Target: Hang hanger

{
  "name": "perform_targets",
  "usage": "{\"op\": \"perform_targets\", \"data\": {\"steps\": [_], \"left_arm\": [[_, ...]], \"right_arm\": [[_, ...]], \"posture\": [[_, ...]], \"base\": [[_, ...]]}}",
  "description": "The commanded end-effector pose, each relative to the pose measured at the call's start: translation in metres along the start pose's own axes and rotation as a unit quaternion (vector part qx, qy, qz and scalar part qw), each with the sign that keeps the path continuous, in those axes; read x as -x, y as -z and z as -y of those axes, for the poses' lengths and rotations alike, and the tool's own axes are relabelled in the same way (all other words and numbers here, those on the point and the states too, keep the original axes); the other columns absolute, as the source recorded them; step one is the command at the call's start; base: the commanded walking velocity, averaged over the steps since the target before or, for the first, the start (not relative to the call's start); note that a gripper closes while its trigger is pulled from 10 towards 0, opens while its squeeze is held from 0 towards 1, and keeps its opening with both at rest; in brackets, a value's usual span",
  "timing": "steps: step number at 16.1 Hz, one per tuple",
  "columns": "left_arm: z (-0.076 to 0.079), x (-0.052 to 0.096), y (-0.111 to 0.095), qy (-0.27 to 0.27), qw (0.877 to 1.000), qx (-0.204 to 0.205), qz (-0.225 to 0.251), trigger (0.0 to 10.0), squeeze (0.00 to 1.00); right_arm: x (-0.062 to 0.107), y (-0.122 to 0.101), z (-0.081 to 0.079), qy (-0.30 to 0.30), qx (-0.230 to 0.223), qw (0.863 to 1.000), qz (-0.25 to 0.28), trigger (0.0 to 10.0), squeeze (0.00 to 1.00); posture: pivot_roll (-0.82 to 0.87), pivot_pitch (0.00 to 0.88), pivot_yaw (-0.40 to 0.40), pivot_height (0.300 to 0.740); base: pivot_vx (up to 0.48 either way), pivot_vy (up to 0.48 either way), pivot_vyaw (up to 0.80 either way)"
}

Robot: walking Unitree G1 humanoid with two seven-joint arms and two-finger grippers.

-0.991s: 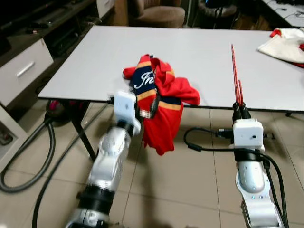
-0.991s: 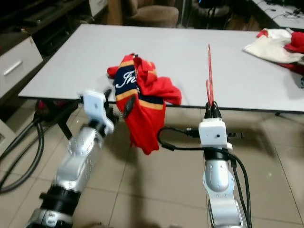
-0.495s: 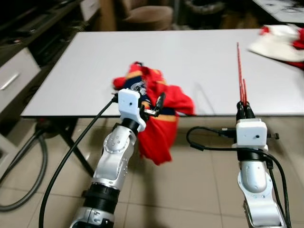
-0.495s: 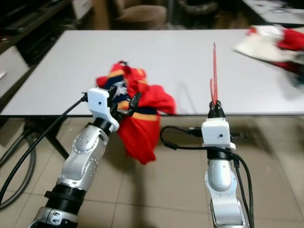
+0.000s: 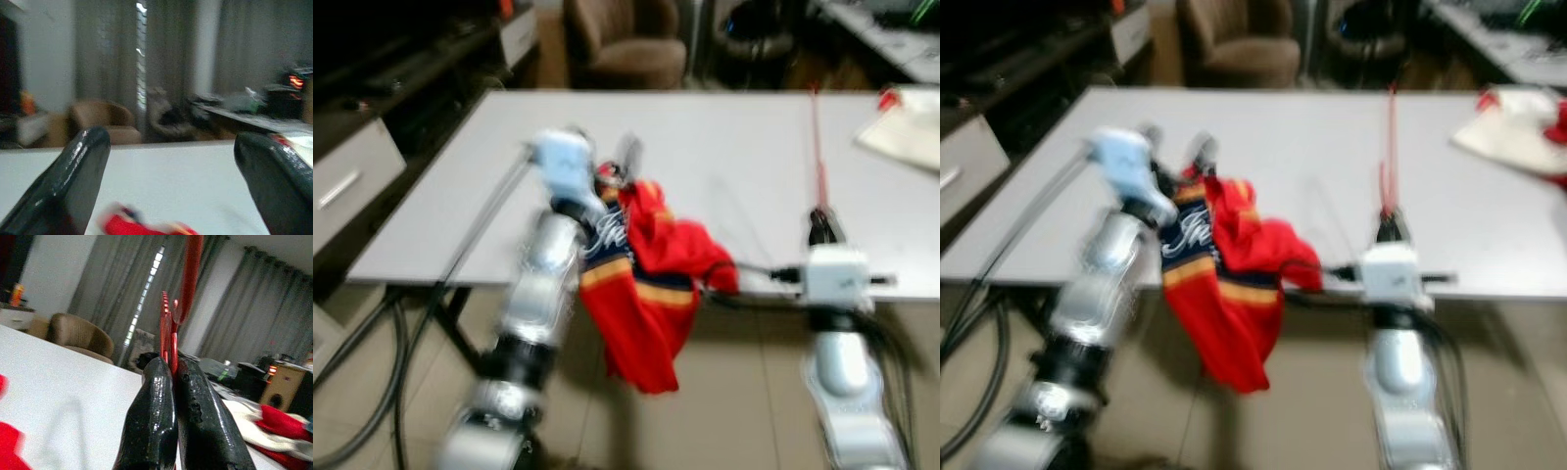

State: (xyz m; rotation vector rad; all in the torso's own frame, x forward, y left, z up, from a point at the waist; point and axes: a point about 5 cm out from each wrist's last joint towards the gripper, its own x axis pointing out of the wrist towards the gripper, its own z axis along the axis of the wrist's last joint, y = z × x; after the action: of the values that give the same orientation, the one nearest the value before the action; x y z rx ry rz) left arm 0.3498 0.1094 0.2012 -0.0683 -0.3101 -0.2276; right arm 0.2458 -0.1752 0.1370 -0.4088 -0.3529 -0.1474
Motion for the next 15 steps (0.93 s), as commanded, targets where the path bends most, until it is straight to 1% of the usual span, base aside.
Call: {"op": "perform_targets", "data": {"steps": [1,2,3,4,5,6,7,9,10,11,12,13,14,15], "left_arm": [[0.009,-0.009,-0.002,0.017,1.0,-0.002,-0.012,10.0,0.0],[0.013,-0.018,-0.002,0.059,0.997,-0.008,-0.04,10.0,0.0],[0.017,-0.022,0.0,0.092,0.993,-0.01,-0.067,10.0,0.0],[0.013,-0.026,0.009,0.115,0.984,-0.021,-0.132,10.0,0.0],[0.005,-0.028,0.014,0.11,0.978,-0.017,-0.179,10.0,0.0],[0.002,-0.028,0.014,0.127,0.972,-0.038,-0.196,10.0,0.0],[0.003,-0.025,0.013,0.163,0.962,-0.052,-0.213,10.0,0.0],[0.009,-0.016,0.013,0.228,0.942,-0.049,-0.242,10.0,0.0],[0.011,-0.011,0.022,0.247,0.93,-0.059,-0.265,10.0,0.0],[0.012,-0.006,0.032,0.256,0.921,-0.058,-0.287,10.0,0.0],[0.013,-0.002,0.047,0.251,0.915,-0.052,-0.313,10.0,0.0],[0.014,0.0,0.061,0.234,0.913,-0.044,-0.332,10.0,0.0],[0.014,0.0,0.069,0.221,0.912,-0.045,-0.341,10.0,0.0],[0.018,0.0,0.074,0.22,0.91,-0.049,-0.349,10.0,0.0]], "right_arm": [[-0.002,-0.001,0.008,0.01,0.009,1.0,0.003,0.0,0.0],[-0.002,-0.001,0.008,0.011,0.008,1.0,0.003,0.0,0.0],[-0.002,-0.001,0.008,0.011,0.008,1.0,0.002,0.0,0.0],[-0.001,-0.001,0.008,0.012,0.008,1.0,0.001,0.0,0.0],[-0.001,-0.001,0.007,0.012,0.007,1.0,0.001,0.0,0.0],[0.0,-0.001,0.007,0.014,0.007,1.0,-0.001,0.0,0.0],[0.0,-0.001,0.008,0.017,0.007,1.0,-0.003,0.0,0.0],[-0.002,-0.001,0.007,0.019,0.006,1.0,-0.003,0.0,0.0],[-0.002,0.0,0.006,0.017,0.004,1.0,-0.002,0.0,0.0],[-0.004,-0.001,0.004,0.016,0.002,1.0,0.0,0.0,0.0],[-0.007,-0.004,0.003,0.016,-0.001,1.0,0.006,0.0,0.0],[-0.009,-0.009,0.003,0.017,-0.004,1.0,0.016,0.0,0.0],[-0.009,-0.011,0.004,0.016,-0.009,1.0,0.02,0.0,0.0],[-0.007,-0.012,0.003,0.009,-0.019,1.0,0.016,0.0,0.0]], "posture": [[-0.1,0.0,0.043,0.74],[-0.11,0.0,0.044,0.74],[-0.11,0.0,0.044,0.74],[-0.11,0.0,0.05,0.74],[-0.12,0.0,0.054,0.74],[-0.12,0.0,0.059,0.74],[-0.13,0.0,0.061,0.74],[-0.12,0.0,0.06,0.74],[-0.12,0.0,0.061,0.74],[-0.12,0.0,0.063,0.74],[-0.12,0.0,0.063,0.74],[-0.13,0.0,0.066,0.74],[-0.13,0.0,0.064,0.74],[-0.13,0.0,0.06,0.74]], "base": [[0.0,0.0,0.0],[0.0,0.0,0.0],[0.0,0.0,0.0],[0.0,0.0,0.0],[0.0,0.0,0.0],[0.0,0.0,0.0],[0.0,0.0,0.0],[0.0,0.0,0.0],[0.0,0.0,0.0],[0.0,0.0,0.0],[0.0,0.0,0.0],[0.0,0.0,0.0],[0.0,0.0,0.0],[0.0,0.0,0.0]]}}
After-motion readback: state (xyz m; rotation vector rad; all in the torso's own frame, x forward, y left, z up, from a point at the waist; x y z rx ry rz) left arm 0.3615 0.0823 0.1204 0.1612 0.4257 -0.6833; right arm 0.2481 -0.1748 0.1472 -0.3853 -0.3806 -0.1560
